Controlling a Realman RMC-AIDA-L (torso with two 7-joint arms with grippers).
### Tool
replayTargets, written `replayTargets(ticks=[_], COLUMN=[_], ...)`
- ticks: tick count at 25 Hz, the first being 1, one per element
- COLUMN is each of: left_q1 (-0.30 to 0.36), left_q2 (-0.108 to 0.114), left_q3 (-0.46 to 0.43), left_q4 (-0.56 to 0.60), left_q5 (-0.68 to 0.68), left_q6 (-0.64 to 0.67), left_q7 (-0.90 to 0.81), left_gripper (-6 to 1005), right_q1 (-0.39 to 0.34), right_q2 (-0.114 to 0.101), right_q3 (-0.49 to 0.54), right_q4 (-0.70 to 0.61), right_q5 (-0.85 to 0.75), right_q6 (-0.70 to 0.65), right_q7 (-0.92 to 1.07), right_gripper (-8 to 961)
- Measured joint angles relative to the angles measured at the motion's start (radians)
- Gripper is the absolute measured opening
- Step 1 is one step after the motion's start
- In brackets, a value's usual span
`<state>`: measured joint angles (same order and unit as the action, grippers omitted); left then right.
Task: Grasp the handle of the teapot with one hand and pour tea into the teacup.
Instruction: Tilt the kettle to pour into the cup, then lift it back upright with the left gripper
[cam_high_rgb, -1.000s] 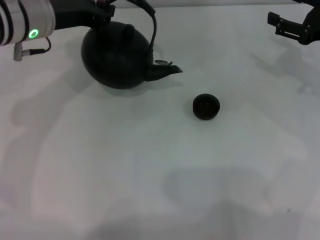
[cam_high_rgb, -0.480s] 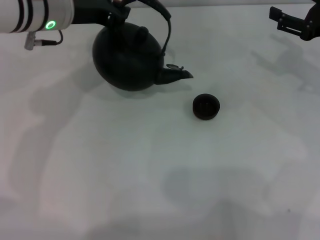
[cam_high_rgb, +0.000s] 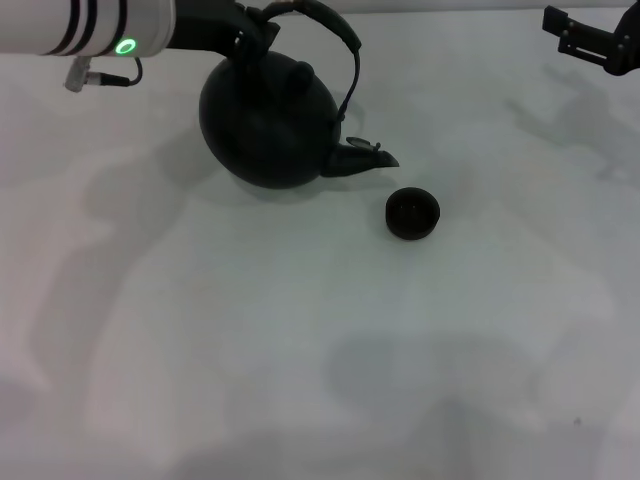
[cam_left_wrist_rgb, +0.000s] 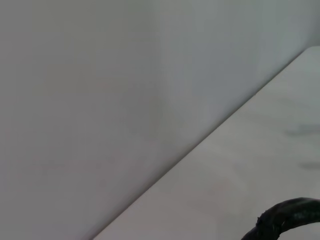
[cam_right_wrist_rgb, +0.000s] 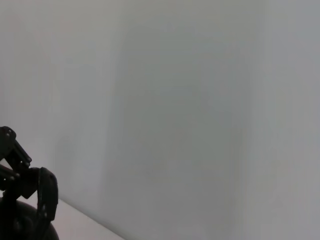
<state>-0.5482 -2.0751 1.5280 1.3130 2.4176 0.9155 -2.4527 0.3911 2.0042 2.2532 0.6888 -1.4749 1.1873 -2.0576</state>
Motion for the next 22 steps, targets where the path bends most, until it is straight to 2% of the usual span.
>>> replayTargets(ticks=[22], left_q1=[-0.093], left_q2=[-0.002], left_q3=[0.078], left_q4=[0.012], left_q5=[0.130], left_q6=[0.073], left_q7=[-0.078], left_gripper=[162], right_q1=[0.000], right_q2=[-0.001], right_q3=[0.002], right_q4=[0.001], right_q5=[0.011], right_q6=[-0.005], right_q7=[-0.004], right_gripper=[841])
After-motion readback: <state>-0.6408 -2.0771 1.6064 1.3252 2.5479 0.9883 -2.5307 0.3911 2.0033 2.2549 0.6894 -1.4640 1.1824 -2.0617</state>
